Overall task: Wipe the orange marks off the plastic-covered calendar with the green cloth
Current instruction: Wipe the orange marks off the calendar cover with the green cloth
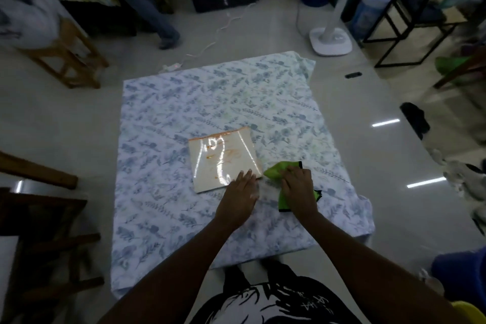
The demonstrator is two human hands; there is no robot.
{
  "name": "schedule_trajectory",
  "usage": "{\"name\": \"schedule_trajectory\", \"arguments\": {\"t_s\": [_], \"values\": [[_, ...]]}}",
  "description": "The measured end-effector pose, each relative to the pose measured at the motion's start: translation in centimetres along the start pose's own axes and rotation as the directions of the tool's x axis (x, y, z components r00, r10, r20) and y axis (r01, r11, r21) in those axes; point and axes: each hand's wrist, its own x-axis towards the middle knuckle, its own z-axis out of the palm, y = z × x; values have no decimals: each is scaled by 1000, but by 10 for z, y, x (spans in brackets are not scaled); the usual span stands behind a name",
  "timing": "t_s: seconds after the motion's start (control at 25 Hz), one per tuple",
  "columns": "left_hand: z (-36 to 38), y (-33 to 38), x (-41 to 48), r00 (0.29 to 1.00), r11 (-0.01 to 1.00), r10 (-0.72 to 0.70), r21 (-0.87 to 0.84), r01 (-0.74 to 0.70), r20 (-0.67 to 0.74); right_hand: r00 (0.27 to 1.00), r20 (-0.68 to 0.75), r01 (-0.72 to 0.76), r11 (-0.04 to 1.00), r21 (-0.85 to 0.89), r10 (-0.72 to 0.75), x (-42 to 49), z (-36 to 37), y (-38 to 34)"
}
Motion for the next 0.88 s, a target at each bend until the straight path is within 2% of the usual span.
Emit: {"name": "schedule_trajectory", "arguments": {"t_s": [0.12,0.28,0.4,0.48,0.56,0.68,0.76,0.88], "values": [[-18,-33,-15,992,993,-117,-40,115,-54,999,7,49,996,80,-49,28,8,-45],[-41,-83,-29,956,956,-291,-60,289,-34,995,50,76,992,98,-81,62,30,-85],[-54,-113,-20,929,927,-364,-76,368,59,987,158,-18,999,41,11,87,41,-110],[-57,-123,-11,927,933,-351,-32,358,129,963,251,-90,995,-44,98,97,46,-124],[-57,-126,-5,930,942,-333,11,335,156,940,321,-67,987,-144,111,102,53,-130],[-53,-129,-3,936,945,-328,54,324,129,919,392,133,972,-194,-48,86,62,-122],[-52,-134,-2,942,950,-306,99,295,136,891,428,236,959,-157,-149,64,62,-117],[-51,-141,-5,950,960,-279,74,271,142,894,416,233,966,-116,-166,45,60,-119]]}}
